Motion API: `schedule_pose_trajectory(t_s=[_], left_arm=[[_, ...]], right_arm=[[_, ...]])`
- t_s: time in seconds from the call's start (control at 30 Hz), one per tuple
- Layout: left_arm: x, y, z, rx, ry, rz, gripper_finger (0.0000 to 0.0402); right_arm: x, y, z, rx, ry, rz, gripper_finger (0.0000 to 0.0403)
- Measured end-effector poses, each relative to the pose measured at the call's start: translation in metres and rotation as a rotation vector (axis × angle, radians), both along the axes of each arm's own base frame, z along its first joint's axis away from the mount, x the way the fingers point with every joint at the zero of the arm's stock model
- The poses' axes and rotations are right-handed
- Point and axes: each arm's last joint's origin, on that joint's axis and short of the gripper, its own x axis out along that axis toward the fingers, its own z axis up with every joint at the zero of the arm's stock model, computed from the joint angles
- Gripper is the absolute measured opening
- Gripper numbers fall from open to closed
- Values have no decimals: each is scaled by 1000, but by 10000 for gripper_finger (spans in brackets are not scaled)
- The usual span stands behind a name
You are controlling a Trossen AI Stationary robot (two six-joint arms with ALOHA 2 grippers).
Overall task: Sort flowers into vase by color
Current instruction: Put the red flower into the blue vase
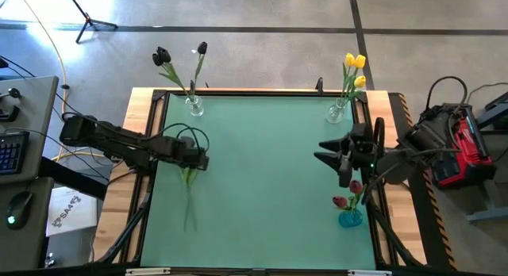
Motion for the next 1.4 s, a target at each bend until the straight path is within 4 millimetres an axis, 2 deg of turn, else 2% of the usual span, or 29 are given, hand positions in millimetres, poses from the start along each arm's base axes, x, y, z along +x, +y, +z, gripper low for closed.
schedule_pose_trajectory(t_s=[0.17, 0.33, 0.47, 0.67, 0.8, 1.0, 1.17, 1.4], left_arm=[[22, 0, 11, 28, -193, -61, 7], [51, 0, 28, 85, -516, -133, 5], [73, 0, 56, 203, -843, -215, 1], [82, 1, 85, 324, -1114, -247, 0], [90, 0, 108, 397, -1200, -294, 0], [106, -3, 164, 522, -1328, -439, 0], [119, -6, 206, 578, -1423, -556, 0], [140, -15, 232, 590, -1447, -700, 0]], right_arm=[[3, -5, -1, -12, 18, -5, 185], [6, -11, -5, -24, 74, -1, 185], [8, -13, -15, -18, 165, -26, 185], [23, -6, -23, -1, 192, -12, 185], [32, -6, -26, -13, 198, -21, 185], [62, -10, -33, -52, 219, 16, 185], [79, -18, -25, -96, 138, 71, 185], [87, -17, -14, -71, 46, 222, 185]])
